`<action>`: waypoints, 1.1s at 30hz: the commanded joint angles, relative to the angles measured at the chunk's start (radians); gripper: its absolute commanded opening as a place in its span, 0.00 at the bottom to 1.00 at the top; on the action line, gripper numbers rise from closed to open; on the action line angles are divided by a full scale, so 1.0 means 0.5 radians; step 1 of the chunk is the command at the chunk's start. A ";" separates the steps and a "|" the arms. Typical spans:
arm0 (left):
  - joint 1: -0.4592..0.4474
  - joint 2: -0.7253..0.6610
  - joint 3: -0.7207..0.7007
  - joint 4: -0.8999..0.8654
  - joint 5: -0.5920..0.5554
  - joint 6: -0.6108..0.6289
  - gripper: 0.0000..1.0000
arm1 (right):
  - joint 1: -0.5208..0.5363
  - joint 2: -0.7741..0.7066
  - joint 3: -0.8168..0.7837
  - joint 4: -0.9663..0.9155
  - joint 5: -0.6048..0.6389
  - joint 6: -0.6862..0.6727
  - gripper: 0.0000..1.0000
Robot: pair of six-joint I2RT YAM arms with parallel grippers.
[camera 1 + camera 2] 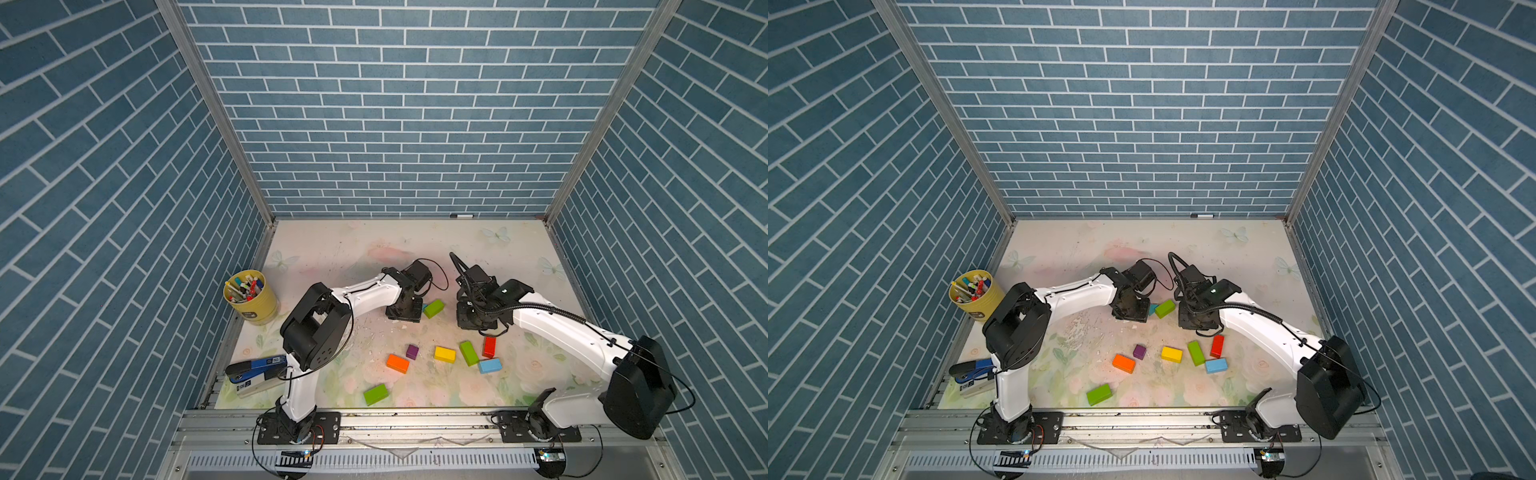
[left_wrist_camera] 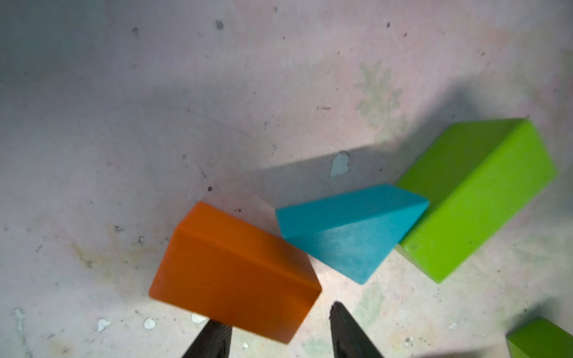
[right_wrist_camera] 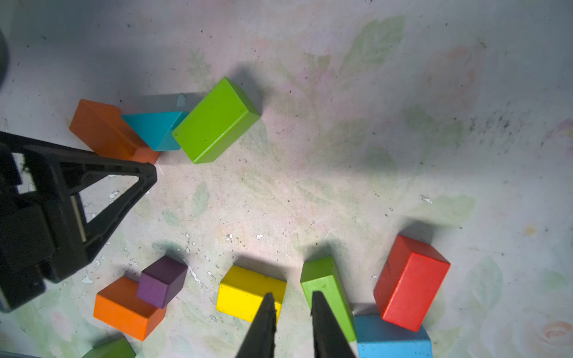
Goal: Assemble a heart with building blocks
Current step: Assemble the building block at the center of the board.
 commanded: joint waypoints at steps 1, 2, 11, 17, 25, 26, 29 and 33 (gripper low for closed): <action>0.007 -0.001 0.059 -0.003 -0.010 -0.012 0.53 | -0.007 -0.036 -0.019 -0.066 0.042 0.061 0.24; 0.010 0.000 0.061 -0.006 -0.008 -0.012 0.53 | -0.008 -0.037 -0.019 -0.066 0.038 0.061 0.24; 0.010 -0.003 0.052 -0.010 -0.043 -0.015 0.53 | -0.007 -0.037 -0.018 -0.061 0.042 0.061 0.24; 0.019 0.000 0.064 -0.004 -0.053 -0.015 0.54 | -0.007 -0.037 -0.019 -0.066 0.043 0.061 0.24; 0.028 0.017 0.107 -0.021 -0.059 -0.002 0.56 | -0.007 -0.043 -0.006 -0.081 0.043 0.061 0.24; 0.030 0.017 0.112 -0.023 -0.062 -0.001 0.56 | -0.007 -0.043 -0.007 -0.083 0.045 0.061 0.24; 0.031 0.021 0.111 -0.025 -0.062 0.000 0.57 | -0.008 -0.043 0.000 -0.086 0.045 0.061 0.24; 0.031 0.011 0.124 -0.059 -0.063 0.000 0.58 | -0.008 -0.043 0.011 -0.096 0.044 0.061 0.24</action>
